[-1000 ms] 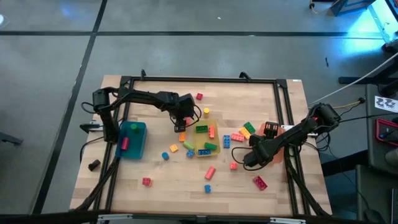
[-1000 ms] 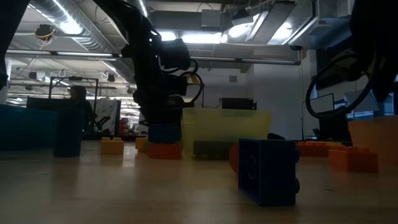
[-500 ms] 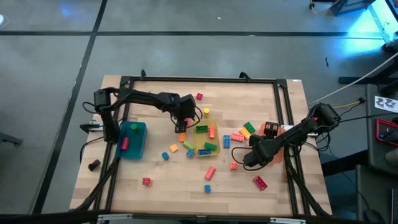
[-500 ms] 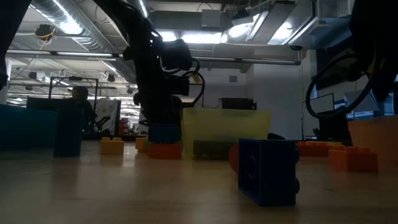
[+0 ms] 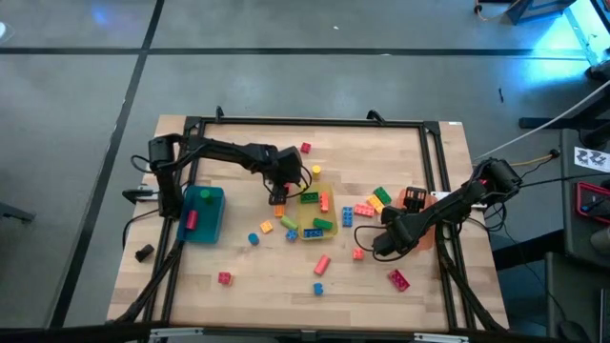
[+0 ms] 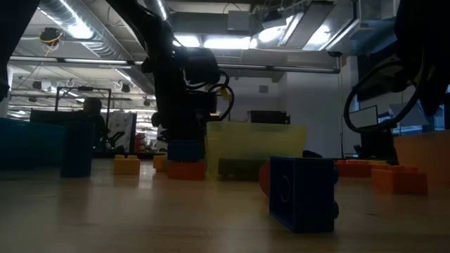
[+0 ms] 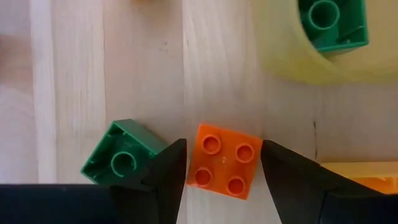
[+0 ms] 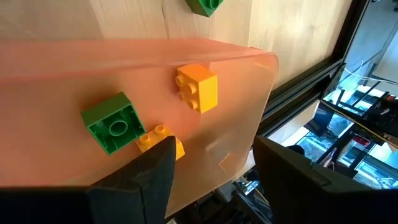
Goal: Sort blocks by size
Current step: Put the orange 4 stud game piece into the orange bin
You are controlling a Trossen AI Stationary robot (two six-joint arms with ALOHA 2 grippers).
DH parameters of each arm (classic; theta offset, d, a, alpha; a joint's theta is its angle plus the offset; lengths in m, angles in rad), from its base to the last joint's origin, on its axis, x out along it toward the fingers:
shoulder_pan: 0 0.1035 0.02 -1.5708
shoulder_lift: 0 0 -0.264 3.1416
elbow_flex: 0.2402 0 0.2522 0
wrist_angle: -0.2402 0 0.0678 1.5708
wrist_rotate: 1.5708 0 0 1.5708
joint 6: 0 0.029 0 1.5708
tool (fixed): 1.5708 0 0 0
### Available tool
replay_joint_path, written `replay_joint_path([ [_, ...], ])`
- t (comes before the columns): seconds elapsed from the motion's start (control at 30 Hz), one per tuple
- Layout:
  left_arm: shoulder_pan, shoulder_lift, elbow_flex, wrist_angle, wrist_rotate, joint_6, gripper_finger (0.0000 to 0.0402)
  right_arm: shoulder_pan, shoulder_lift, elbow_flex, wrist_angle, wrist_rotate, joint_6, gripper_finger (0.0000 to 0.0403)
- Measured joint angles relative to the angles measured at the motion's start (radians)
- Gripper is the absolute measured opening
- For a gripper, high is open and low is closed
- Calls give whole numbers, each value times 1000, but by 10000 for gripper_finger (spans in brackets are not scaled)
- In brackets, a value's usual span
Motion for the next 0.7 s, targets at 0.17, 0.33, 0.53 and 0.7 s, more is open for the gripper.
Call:
replay_joint_path([
  [0.17,0,23,1,-3,0,3,177,0,0,25,-23,1,45,216],
  [0.33,0,22,2,-2,1,2,127,0,-27,86,-45,26,58,216],
  [0.53,0,-13,10,-23,-5,-2,125,0,-112,140,-42,121,68,216],
  [0.7,1,-69,49,-70,-6,18,125,0,-237,169,-8,267,136,216],
])
